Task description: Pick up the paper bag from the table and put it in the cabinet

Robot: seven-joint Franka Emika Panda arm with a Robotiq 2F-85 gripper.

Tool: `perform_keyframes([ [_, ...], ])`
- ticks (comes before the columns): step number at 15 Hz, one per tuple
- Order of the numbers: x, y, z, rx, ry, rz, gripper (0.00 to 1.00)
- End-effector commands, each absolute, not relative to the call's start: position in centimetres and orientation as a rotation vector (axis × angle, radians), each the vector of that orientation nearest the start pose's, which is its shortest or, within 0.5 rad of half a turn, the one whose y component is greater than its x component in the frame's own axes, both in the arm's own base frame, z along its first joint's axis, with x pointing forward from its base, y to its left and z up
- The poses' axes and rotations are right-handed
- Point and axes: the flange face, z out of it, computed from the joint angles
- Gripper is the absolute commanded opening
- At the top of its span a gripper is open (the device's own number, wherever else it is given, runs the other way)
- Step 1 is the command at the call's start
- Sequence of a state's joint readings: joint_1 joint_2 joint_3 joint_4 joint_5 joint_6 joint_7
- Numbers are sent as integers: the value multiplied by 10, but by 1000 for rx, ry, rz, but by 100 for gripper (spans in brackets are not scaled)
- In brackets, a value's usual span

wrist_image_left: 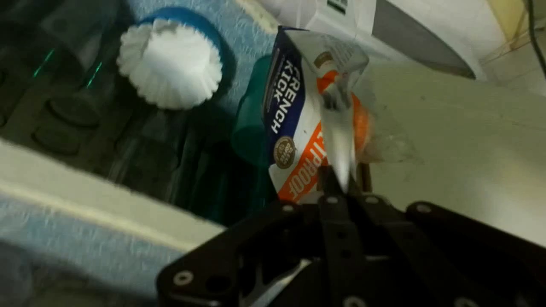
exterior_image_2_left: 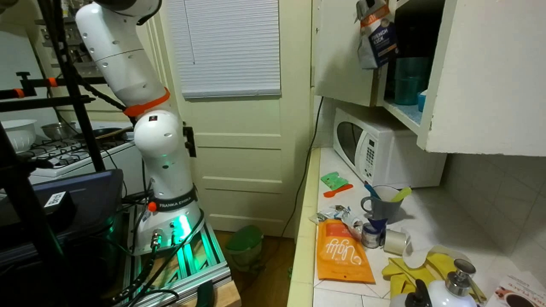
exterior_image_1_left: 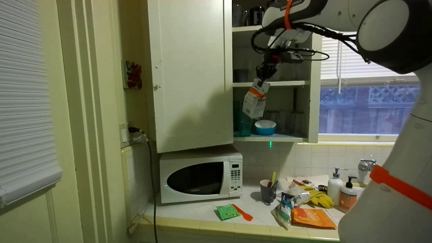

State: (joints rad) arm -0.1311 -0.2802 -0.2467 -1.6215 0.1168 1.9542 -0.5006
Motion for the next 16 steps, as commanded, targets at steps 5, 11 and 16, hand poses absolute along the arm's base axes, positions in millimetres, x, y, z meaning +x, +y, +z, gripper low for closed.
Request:
perform_keyframes([
  [5,414,-168,913,-3068,-244,-1350,1],
  [11,427,-183,937,-3138,-239,-1553,1],
  [16,472,-188,916,-3160,-272,-1569,1],
])
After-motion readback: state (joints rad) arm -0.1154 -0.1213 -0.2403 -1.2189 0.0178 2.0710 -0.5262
